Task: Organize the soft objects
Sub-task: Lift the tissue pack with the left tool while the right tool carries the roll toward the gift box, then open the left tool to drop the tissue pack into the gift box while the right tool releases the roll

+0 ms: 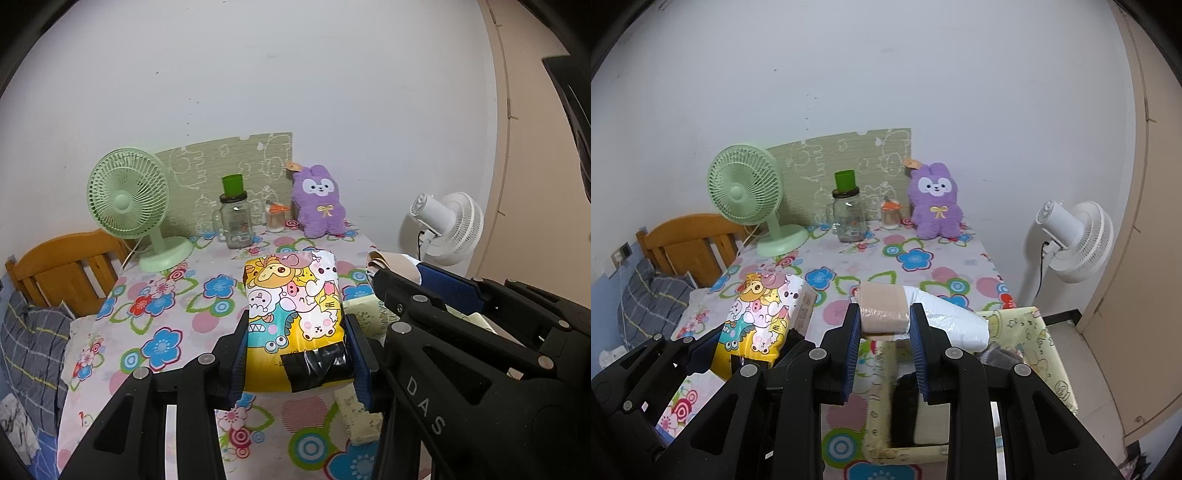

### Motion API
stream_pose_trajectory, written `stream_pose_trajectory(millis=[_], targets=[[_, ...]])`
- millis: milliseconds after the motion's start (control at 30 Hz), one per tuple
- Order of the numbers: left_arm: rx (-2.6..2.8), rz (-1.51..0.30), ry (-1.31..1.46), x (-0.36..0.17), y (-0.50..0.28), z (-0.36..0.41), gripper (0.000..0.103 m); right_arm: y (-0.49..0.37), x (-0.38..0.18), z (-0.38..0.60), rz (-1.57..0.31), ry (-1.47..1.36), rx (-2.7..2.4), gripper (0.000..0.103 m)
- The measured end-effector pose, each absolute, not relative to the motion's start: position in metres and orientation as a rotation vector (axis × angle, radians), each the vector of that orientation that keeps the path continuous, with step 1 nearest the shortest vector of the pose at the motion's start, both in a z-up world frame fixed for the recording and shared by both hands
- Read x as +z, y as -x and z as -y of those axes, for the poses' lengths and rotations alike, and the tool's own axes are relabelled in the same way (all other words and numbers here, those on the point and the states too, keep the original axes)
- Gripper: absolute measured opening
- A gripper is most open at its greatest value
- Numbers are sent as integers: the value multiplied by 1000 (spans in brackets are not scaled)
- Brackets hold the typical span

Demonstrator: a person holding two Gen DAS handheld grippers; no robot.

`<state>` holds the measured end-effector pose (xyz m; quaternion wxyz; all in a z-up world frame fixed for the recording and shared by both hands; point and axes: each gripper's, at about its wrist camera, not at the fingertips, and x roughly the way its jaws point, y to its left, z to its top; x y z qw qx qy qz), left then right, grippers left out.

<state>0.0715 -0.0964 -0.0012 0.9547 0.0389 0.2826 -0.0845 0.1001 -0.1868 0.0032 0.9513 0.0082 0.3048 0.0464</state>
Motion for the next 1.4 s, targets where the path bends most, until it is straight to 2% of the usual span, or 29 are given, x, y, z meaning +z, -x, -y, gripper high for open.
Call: stream_pose_trajectory(millis=[833,1400], targets=[[-274,-617,-134,-23,-88,165,48,-104,-20,254,-648,-66,-3,29],[-309,-711,-175,-56,-120,197,48,-116,-53,291,-723,-131,-20,29]])
